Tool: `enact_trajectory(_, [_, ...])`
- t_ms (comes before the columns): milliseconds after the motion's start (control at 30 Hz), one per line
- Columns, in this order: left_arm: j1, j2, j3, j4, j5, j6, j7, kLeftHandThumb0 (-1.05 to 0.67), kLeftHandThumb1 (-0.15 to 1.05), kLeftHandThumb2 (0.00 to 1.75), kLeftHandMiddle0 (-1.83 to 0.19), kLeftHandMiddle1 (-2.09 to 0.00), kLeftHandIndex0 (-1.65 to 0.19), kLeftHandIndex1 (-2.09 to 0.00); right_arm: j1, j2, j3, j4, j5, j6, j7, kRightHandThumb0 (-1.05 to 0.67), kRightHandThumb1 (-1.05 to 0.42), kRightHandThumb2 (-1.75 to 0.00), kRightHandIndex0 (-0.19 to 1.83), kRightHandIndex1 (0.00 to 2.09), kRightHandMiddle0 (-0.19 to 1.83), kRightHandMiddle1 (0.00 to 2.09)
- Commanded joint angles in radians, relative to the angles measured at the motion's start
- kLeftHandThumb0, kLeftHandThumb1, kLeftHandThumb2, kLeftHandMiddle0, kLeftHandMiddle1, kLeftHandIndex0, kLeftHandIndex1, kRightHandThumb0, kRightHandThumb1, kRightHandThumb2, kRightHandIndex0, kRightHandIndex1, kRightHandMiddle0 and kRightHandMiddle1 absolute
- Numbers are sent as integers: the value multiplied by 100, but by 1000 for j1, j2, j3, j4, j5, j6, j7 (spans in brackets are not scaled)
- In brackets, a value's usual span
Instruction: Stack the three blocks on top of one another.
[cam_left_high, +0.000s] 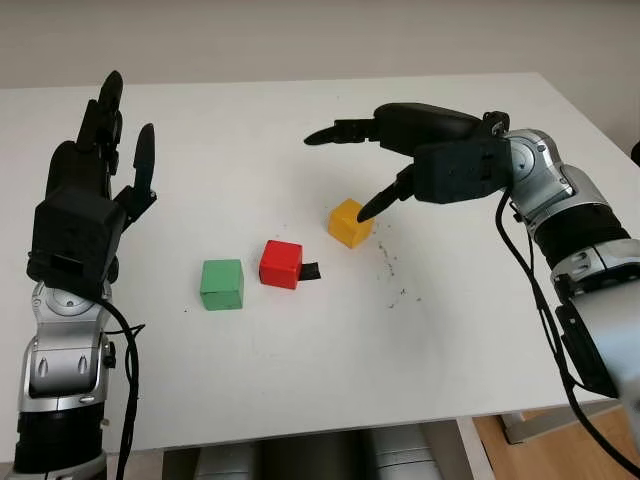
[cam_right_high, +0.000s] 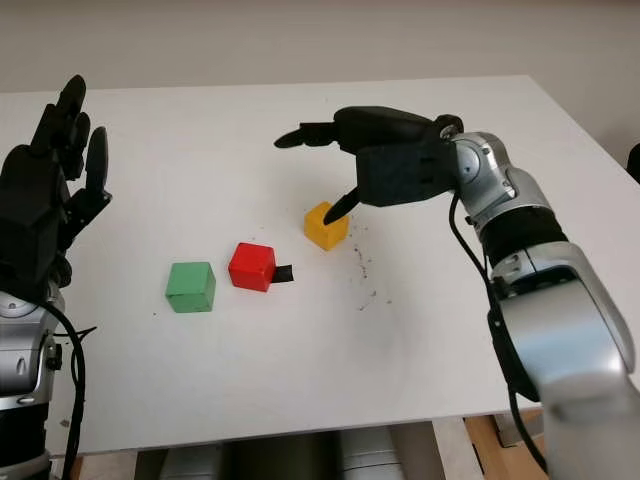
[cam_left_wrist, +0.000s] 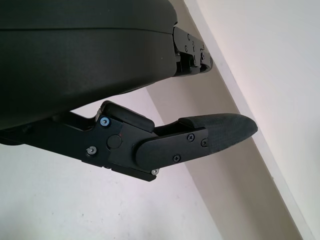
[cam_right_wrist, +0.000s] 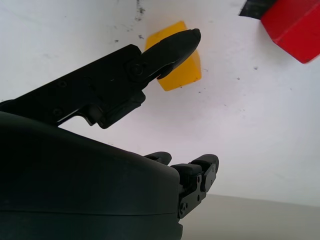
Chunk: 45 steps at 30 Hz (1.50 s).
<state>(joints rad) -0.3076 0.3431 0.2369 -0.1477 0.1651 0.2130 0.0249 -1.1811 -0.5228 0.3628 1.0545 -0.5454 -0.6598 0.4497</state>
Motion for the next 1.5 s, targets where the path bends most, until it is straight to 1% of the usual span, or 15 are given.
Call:
enact_trajectory(0, [3, -4, -7, -5, 3, -8, 8, -75, 105, 65, -12, -7, -11, -10, -41, -18, 30, 3, -36, -15, -18, -56, -77, -5, 30, 15, 29, 24])
enact_trajectory(67, [2, -4, -10, -7, 2, -6, 9, -74, 105, 65, -13, -6, -12, -10, -53, -30, 72, -5, -98, -30, -46, -55, -78, -6, 30, 12, 30, 18])
enact_trajectory(300, [-1, -5, -23, -6, 3, -5, 13, -74, 105, 64, -13, -6, -13, -10, -90, -50, 200, -1, -284, -84, -170, -57, -81, -6, 27, 7, 30, 12])
enact_trajectory(400, [-2, -6, -28, -4, 4, -9, 14, -74, 105, 64, -13, -6, -13, -10, -91, -46, 237, 21, -338, -111, -278, -56, -79, -5, 30, 8, 34, 12])
enact_trajectory(567, [-5, -4, -39, 4, 19, -14, 27, -74, 105, 64, -14, -6, -14, -10, -90, -22, 279, 83, -395, -107, -451, -56, -78, -5, 34, 9, 38, 12])
enact_trajectory(667, [-4, -3, -39, 0, 18, -13, 25, -73, 105, 65, -14, -6, -14, -10, -93, -1, 297, 120, -411, -81, -506, -55, -79, -6, 34, 8, 37, 11])
enact_trajectory(867, [-1, 1, -37, -6, 17, -7, 19, -73, 105, 66, -13, -5, -12, -9, -71, 29, 296, 174, -388, -71, -599, -56, -79, -5, 41, 10, 44, 13])
enact_trajectory(1000, [-3, 1, -38, -1, 22, -8, 23, -72, 105, 66, -13, -6, -13, -9, -61, 39, 308, 189, -394, -59, -636, -55, -79, -6, 44, 11, 48, 13])
enact_trajectory(1100, [-4, -1, -38, 2, 20, -13, 22, -72, 105, 66, -13, -5, -13, -9, -51, 51, 309, 201, -386, -41, -633, -56, -79, -5, 46, 11, 49, 13])
enact_trajectory(1333, [-7, -2, -39, 8, 31, -22, 38, -71, 105, 66, -15, -6, -13, -9, -41, 74, 307, 216, -364, -18, -569, -59, -81, -6, 44, 8, 48, 11])
enact_trajectory(1467, [-10, -10, -35, 1, 29, -8, 49, -69, 105, 66, -14, -6, -12, -8, -42, 78, 313, 215, -366, 3, -531, -59, -82, -6, 41, 6, 47, 9])
